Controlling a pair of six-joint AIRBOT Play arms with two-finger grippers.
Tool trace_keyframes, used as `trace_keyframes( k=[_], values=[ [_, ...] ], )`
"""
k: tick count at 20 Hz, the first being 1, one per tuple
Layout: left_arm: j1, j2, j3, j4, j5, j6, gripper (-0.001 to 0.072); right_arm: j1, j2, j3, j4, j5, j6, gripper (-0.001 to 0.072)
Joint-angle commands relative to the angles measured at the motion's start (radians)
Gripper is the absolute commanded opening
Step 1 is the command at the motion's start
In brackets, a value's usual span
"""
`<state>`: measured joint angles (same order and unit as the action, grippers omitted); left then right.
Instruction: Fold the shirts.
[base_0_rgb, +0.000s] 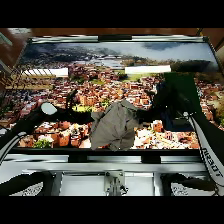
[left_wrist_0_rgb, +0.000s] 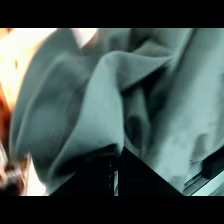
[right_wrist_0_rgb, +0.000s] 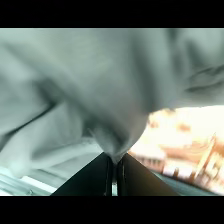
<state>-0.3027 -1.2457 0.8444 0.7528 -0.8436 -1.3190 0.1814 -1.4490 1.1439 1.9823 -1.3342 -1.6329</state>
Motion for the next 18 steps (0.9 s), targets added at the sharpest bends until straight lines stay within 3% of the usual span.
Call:
trace_keyframes(
  k=[1, 3, 6, 10, 14, 18],
  values=[
    [0.09, 0.108, 0.172, 0.125, -0.084, 0.032, 0.0034, -0.001, 0.1, 0.217, -0.015, 0.013, -0.103, 0.005],
    [0.15, 0.182, 0.357, 0.203, -0.112, 0.032, 0.0034, -0.001, 0.169, 0.404, -0.072, 0.096, -0.122, 0.005],
    [0.262, 0.259, 0.676, 0.22, -0.11, 0.033, 0.0035, -0.001, 0.267, 0.636, -0.161, 0.337, -0.122, 0.005],
    [0.414, 0.311, 1.035, 0.22, -0.111, 0.032, 0.0035, -0.001, 0.378, 0.748, -0.164, 0.627, -0.122, 0.005],
    [0.534, 0.37, 1.105, 0.248, -0.171, 0.032, 0.0035, -0.001, 0.434, 0.749, -0.219, 0.669, -0.103, 0.005],
    [0.591, 0.363, 1.067, 0.397, -0.497, 0.021, 0.0034, -0.001, 0.424, 0.748, -0.242, 0.606, -0.088, 0.005]
  ],
)
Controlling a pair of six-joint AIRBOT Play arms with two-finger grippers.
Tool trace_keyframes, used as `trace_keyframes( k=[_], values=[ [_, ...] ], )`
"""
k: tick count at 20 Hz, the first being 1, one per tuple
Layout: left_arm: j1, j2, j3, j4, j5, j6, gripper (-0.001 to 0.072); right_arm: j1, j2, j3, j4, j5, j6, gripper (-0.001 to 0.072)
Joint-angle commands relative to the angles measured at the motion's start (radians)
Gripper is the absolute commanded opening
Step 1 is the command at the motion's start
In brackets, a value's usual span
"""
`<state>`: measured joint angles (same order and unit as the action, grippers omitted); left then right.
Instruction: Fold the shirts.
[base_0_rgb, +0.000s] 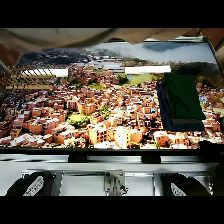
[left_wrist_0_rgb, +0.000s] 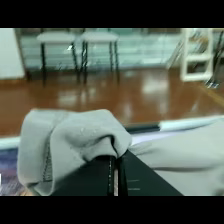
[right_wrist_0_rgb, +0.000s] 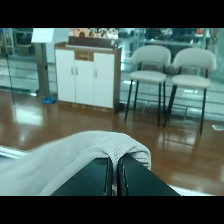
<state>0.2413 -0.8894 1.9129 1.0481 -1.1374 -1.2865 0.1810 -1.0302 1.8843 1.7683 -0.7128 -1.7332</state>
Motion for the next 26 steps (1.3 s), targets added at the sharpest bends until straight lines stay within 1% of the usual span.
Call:
trace_keyframes(
  k=[1, 2, 3, 4, 6, 8, 9, 11, 13, 15, 18, 19, 20, 21, 22, 23, 24, 25, 26],
  values=[
    [0.047, 0.009, -0.048, 0.163, -0.258, -0.062, 0.0034, 0.0, -0.003, 0.008, -0.029, -0.072, 0.012, 0.005],
    [0.046, 0.016, -0.109, 0.204, -0.282, -0.098, 0.0034, 0.0, -0.016, 0.008, -0.032, -0.166, 0.015, 0.0051],
    [0.046, 0.03, -0.193, 0.219, -0.28, -0.106, 0.0034, 0.0, -0.034, 0.008, -0.037, -0.283, 0.024, 0.005],
    [0.045, 0.044, -0.279, 0.217, -0.274, -0.106, 0.0034, 0.0, -0.06, 0.008, -0.043, -0.432, 0.033, 0.0051],
    [0.041, 0.081, -0.489, 0.216, -0.228, -0.106, 0.0034, 0.0, -0.111, -0.014, -0.045, -0.699, 0.05, 0.005],
    [0.028, 0.129, -0.715, 0.208, -0.144, -0.12, 0.0034, 0.0, -0.143, -0.09, -0.029, -0.847, 0.05, 0.0051],
    [0.019, 0.151, -0.805, 0.2, -0.105, -0.13, 0.0034, 0.0, -0.153, -0.143, -0.015, -0.875, 0.051, 0.0051],
    [-0.009, 0.184, -0.947, 0.153, -0.017, -0.129, 0.0034, 0.0, -0.163, -0.255, 0.01, -0.859, 0.066, 0.0051],
    [-0.042, 0.179, -1.018, 0.129, 0.043, -0.129, 0.0034, 0.0, -0.181, -0.364, 0.024, -0.787, 0.089, 0.0051],
    [-0.076, 0.153, -1.049, 0.129, 0.084, -0.129, 0.0035, 0.0, -0.226, -0.44, 0.023, -0.669, 0.095, 0.0051],
    [-0.107, 0.105, -1.061, 0.129, 0.133, -0.129, 0.0035, 0.0, -0.337, -0.458, 0.002, -0.442, 0.128, 0.0051],
    [-0.113, 0.089, -1.061, 0.129, 0.139, -0.129, 0.0035, 0.0, -0.37, -0.458, 0.003, -0.337, 0.151, 0.0051],
    [-0.119, 0.071, -1.062, 0.129, 0.139, -0.129, 0.0035, 0.0, -0.397, -0.458, 0.005, -0.24, 0.195, 0.0054],
    [-0.124, 0.058, -1.065, 0.13, 0.14, -0.129, 0.0035, 0.0, -0.423, -0.458, 0.012, -0.153, 0.263, 0.0069],
    [-0.127, 0.045, -1.07, 0.129, 0.14, -0.129, 0.0035, 0.0, -0.446, -0.458, 0.026, -0.1, 0.323, 0.0072],
    [-0.13, 0.036, -1.075, 0.13, 0.14, -0.129, 0.0035, 0.0, -0.465, -0.458, 0.044, -0.076, 0.359, 0.019],
    [-0.13, 0.028, -1.081, 0.13, 0.14, -0.129, 0.0035, 0.0, -0.476, -0.458, 0.061, -0.083, 0.358, 0.0488],
    [-0.13, 0.024, -1.085, 0.13, 0.14, -0.129, 0.0035, -0.002, -0.476, -0.457, 0.056, -0.117, 0.338, 0.0621],
    [-0.13, 0.024, -1.086, 0.13, 0.139, -0.129, 0.0035, -0.009, -0.466, -0.454, 0.05, -0.185, 0.296, 0.0621]
  ],
)
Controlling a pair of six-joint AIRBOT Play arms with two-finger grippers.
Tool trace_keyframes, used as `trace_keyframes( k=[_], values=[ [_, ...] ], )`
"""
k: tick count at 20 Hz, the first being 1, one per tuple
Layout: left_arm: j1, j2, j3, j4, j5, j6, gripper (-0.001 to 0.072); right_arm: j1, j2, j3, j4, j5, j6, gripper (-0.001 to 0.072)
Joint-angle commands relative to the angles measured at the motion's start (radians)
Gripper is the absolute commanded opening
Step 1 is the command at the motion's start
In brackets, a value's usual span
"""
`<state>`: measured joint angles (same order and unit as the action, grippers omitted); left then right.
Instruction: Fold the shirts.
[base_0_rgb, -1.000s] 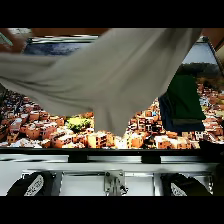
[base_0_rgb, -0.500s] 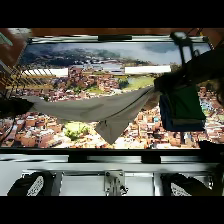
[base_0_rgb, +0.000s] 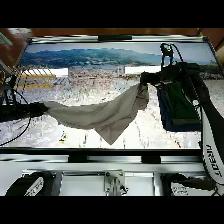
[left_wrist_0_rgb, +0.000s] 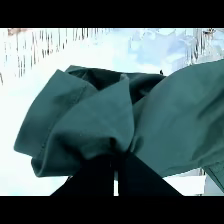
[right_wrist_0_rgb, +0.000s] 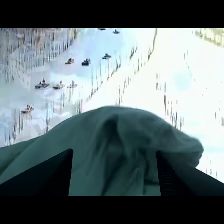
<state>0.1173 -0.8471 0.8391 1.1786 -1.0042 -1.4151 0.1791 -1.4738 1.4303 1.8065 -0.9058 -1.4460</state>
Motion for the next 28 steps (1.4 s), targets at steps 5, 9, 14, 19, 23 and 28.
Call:
trace_keyframes(
  k=[5, 9, 14, 19, 23, 28],
  values=[
    [-0.006, -0.018, -0.012, -0.001, 0.006, 0.0, 0.0035, -0.128, 0.061, -0.017, -0.076, -0.494, -0.089, 0.0534],
    [-0.006, -0.018, -0.012, -0.001, 0.006, 0.0, 0.0036, -0.196, 0.15, -0.34, 0.212, -0.373, -0.088, 0.0539],
    [-0.006, -0.018, -0.012, -0.002, 0.006, 0.0, 0.0036, -0.152, 0.116, -0.586, 0.504, -0.101, -0.113, 0.0545],
    [-0.006, -0.018, -0.012, -0.005, 0.006, -0.001, 0.0036, -0.049, 0.031, -0.587, 0.534, -0.027, -0.098, 0.0545],
    [-0.006, -0.018, -0.012, -0.005, 0.006, -0.001, 0.0036, 0.0, 0.02, -0.586, 0.546, 0.123, -0.053, 0.0544],
    [-0.006, -0.018, -0.012, -0.005, 0.007, -0.001, 0.0036, 0.0, 0.02, -0.586, 0.552, 0.205, -0.006, 0.0347]
  ],
)
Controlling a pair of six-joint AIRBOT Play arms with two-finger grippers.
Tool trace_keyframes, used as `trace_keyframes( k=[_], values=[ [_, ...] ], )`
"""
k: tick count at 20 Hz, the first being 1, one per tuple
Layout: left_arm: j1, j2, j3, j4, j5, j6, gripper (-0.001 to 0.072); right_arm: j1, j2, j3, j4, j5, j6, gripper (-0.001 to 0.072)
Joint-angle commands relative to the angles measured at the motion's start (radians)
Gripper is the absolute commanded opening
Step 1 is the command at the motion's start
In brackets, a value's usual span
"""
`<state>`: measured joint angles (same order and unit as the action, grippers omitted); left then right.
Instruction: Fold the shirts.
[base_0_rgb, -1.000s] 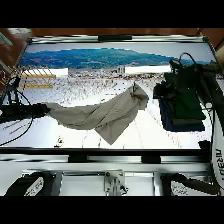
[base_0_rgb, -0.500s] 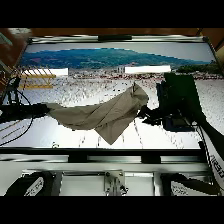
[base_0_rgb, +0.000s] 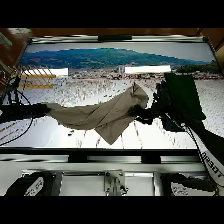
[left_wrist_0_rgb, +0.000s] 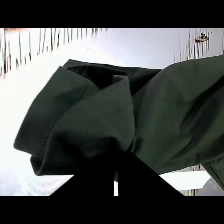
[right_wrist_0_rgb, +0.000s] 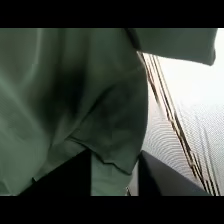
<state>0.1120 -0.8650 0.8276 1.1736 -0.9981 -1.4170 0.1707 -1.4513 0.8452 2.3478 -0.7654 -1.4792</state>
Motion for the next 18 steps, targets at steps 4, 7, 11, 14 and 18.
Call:
trace_keyframes(
  k=[4, 7, 11, 14, 18],
  values=[
    [0.0, 0.0, 0.0, 0.0, 0.0, 0.0, 0.0036, 0.008, 0.008, 0.002, 0.029, 0.023, -0.036, 0.0049],
    [0.0, 0.017, 0.013, 0.0, 0.0, -0.02, 0.0035, -0.003, 0.122, 0.003, 0.029, 0.018, -0.206, 0.0049],
    [0.0, 0.084, 0.25, 0.019, 0.001, 0.002, 0.0034, -0.079, 0.441, 0.14, 0.025, 0.035, -0.404, 0.0049],
    [0.0, 0.105, 0.593, 0.007, 0.001, 0.001, 0.0035, -0.136, 0.671, 0.35, -0.021, 0.209, -0.411, 0.0049],
    [0.0, 0.117, 0.998, 0.004, 0.0, -0.002, 0.0035, -0.155, 0.845, 0.601, -0.06, 0.376, -0.406, 0.0049]
  ],
)
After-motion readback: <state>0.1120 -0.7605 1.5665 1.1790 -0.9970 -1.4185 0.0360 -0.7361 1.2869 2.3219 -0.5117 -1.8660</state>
